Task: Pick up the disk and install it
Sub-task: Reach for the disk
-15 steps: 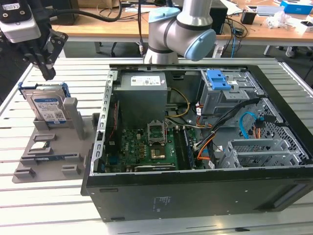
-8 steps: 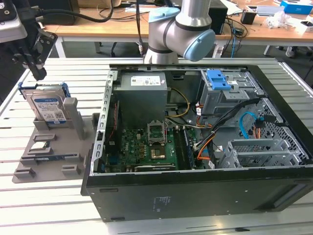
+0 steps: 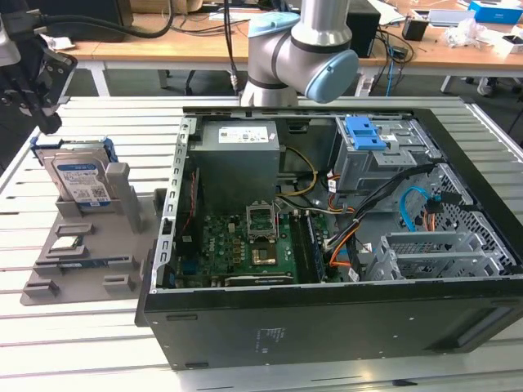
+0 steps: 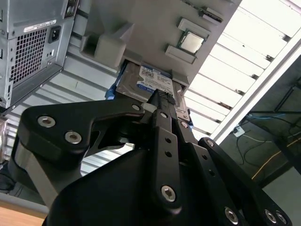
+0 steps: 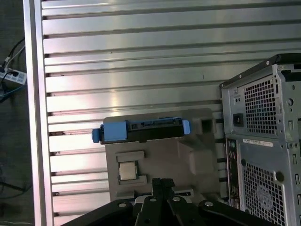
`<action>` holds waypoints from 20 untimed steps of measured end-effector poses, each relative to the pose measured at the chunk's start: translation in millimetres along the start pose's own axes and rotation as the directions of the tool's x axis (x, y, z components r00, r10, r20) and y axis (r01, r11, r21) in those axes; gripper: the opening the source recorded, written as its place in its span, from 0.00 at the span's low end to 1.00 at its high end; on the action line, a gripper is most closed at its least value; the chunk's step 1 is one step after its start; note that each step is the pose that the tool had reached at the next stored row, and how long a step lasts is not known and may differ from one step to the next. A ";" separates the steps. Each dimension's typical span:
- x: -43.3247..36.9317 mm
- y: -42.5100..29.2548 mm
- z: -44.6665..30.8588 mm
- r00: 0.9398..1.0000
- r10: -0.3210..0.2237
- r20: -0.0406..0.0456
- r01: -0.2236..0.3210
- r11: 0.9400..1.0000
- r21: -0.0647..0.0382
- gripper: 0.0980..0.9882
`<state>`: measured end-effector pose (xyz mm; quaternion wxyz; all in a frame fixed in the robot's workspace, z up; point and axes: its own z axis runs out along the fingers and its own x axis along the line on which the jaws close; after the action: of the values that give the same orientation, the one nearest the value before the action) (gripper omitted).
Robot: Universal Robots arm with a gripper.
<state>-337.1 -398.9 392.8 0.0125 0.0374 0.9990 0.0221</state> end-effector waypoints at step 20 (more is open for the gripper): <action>36.4 -2.7 -0.8 1.000 0.000 0.000 0.000 1.000 0.000 0.01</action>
<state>-373.6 -398.9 392.6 0.0125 0.0374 0.9990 0.0221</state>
